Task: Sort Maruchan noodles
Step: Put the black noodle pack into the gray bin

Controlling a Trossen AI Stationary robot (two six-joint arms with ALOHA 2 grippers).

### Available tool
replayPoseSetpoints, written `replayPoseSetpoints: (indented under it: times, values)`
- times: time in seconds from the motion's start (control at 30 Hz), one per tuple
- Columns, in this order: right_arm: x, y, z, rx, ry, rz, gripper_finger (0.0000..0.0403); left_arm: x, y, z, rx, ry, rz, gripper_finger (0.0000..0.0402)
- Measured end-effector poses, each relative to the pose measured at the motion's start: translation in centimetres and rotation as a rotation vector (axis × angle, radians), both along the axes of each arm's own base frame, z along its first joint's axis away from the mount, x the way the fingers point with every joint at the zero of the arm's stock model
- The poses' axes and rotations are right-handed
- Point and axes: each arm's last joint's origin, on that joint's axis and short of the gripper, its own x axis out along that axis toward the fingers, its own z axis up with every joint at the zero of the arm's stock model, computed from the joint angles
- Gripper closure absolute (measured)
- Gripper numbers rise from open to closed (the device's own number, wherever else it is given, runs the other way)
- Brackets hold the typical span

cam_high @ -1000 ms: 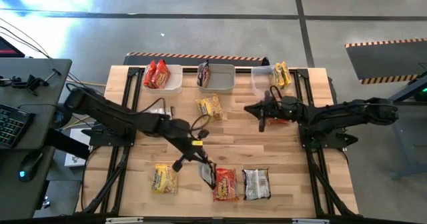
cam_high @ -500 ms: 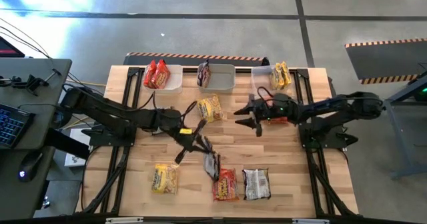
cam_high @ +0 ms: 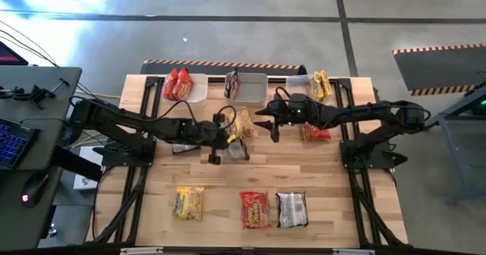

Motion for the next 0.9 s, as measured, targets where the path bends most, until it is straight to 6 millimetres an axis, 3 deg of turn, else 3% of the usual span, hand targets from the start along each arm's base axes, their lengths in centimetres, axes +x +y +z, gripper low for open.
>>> replayPoseSetpoints:
  times: [0.33,0.5,0.73,0.9]
  values:
    - [0.1,0.0,-0.1,0.036,0.054,-0.006,0.0222,1.0,-2.9,-2.8,0.204,-0.012,0.325,0.0401]
    - [0.1,0.9,-0.4,0.059,0.092,0.018,0.0222,1.4,-6.0,-5.0,0.109,-0.009,0.263,0.0401]
    - [0.2,2.6,-0.8,0.067,0.137,0.073,0.0222,1.6,-10.1,-6.2,-0.018,-0.005,0.172,0.0391]
    - [0.3,3.7,-1.0,0.059,0.151,0.089,0.0222,1.2,-11.6,-5.5,-0.137,0.009,0.118,0.0349]
